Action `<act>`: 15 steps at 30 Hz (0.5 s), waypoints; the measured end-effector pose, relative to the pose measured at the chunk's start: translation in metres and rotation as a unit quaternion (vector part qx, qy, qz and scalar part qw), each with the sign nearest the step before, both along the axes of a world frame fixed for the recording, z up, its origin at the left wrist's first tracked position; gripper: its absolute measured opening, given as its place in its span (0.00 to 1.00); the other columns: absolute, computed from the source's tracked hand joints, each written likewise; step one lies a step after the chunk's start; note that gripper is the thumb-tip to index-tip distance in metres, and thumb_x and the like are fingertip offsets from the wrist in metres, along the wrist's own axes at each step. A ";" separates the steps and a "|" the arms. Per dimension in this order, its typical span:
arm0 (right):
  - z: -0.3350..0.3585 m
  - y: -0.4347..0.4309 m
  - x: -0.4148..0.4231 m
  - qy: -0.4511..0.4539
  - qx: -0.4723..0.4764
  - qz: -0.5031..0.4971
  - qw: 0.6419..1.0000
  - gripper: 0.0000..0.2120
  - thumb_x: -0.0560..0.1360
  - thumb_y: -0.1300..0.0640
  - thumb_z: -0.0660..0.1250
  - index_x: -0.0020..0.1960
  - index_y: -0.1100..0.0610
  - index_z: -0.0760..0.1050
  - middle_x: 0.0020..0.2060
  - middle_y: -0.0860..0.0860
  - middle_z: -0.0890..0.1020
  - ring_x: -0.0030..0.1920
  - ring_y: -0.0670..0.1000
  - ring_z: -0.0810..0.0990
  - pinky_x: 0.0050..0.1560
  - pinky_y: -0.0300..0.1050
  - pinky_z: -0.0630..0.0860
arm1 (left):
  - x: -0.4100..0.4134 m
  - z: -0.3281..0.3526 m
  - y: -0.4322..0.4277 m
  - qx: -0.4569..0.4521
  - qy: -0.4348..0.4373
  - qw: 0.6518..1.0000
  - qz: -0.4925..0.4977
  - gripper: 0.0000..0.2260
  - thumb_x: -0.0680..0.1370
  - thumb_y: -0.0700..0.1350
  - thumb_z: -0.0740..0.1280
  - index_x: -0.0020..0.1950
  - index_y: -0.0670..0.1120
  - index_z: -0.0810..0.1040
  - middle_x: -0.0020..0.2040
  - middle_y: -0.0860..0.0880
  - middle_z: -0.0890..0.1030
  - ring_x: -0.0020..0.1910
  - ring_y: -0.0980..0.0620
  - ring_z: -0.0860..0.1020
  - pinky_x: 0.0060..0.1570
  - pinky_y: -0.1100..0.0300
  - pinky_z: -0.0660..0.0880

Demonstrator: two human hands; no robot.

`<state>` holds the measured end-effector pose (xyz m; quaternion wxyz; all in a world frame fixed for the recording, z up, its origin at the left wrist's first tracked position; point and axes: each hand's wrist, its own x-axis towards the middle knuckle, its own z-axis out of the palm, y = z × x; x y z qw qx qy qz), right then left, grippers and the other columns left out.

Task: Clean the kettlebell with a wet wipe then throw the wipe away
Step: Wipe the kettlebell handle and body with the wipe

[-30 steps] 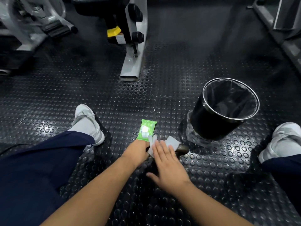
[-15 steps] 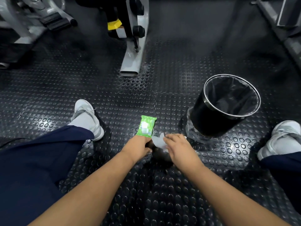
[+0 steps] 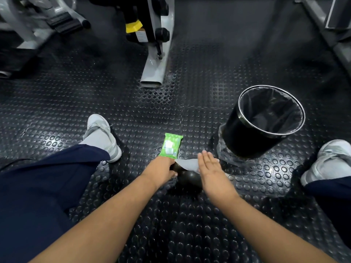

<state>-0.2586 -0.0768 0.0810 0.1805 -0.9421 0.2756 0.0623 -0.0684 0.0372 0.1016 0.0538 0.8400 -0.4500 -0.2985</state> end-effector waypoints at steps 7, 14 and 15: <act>-0.008 0.059 0.043 0.034 -0.109 0.075 0.991 0.37 0.86 0.55 0.52 0.81 0.62 0.29 0.78 0.63 0.28 0.80 0.64 0.28 0.79 0.61 0.30 | -0.001 0.002 -0.001 -0.007 -0.022 1.000 -0.004 0.08 0.79 0.38 0.65 0.47 0.45 0.83 0.44 0.45 0.85 0.42 0.45 0.81 0.46 0.57 0.78; 0.003 0.023 -0.023 0.106 -0.090 0.036 0.990 0.48 0.83 0.30 0.45 0.80 0.67 0.30 0.80 0.66 0.32 0.82 0.65 0.34 0.83 0.63 0.44 | 0.003 -0.006 0.001 -0.002 0.008 1.000 0.004 0.09 0.79 0.47 0.73 0.59 0.50 0.83 0.51 0.50 0.86 0.51 0.49 0.83 0.53 0.57 0.77; 0.004 0.018 -0.025 0.115 -0.081 0.015 0.990 0.49 0.82 0.29 0.44 0.80 0.67 0.30 0.80 0.66 0.32 0.83 0.64 0.36 0.83 0.62 0.46 | 0.004 -0.007 0.001 -0.001 0.012 1.000 0.006 0.10 0.79 0.47 0.73 0.60 0.51 0.83 0.50 0.51 0.85 0.50 0.50 0.82 0.54 0.57 0.78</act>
